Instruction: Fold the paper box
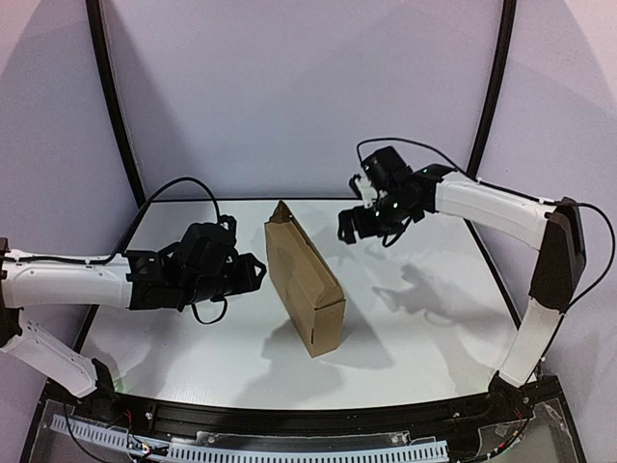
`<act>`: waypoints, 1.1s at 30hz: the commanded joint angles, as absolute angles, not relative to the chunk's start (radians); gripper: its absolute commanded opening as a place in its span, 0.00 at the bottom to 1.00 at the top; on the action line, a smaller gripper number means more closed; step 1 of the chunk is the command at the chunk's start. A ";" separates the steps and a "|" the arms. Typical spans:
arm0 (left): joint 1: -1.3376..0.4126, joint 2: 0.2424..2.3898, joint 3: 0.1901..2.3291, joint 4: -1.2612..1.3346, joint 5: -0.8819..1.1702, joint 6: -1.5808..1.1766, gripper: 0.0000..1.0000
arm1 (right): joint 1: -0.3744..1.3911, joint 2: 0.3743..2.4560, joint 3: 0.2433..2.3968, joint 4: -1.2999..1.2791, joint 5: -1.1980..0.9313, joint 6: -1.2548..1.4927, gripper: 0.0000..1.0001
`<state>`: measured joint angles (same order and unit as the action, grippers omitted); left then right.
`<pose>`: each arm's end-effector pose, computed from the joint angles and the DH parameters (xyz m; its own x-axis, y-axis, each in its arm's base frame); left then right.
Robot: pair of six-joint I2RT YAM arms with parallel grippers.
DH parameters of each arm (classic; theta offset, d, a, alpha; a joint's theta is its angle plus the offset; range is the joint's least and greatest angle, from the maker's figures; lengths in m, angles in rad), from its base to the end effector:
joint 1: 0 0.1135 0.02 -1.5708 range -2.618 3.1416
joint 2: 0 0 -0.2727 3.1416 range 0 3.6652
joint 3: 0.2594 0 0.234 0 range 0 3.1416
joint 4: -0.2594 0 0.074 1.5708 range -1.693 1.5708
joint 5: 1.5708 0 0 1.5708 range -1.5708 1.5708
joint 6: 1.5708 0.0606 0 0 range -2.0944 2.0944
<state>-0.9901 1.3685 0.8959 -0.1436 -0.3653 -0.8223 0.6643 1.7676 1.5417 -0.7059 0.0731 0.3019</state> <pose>0.1830 -0.2394 0.2556 -0.6708 -0.2252 -0.7066 0.1903 0.8686 -0.4575 0.3077 0.2353 0.2809 -0.7760 -0.2310 -0.5869 -0.3664 0.9225 0.1214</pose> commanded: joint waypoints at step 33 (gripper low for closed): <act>-0.965 1.659 1.053 -0.090 -0.313 -0.894 0.38 | 0.828 1.952 1.625 -0.673 -0.191 0.217 0.92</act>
<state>-0.9668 1.6535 1.0412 -0.1345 -0.3325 -0.8833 0.7815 1.8687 1.6699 -0.5564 -0.2359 0.2409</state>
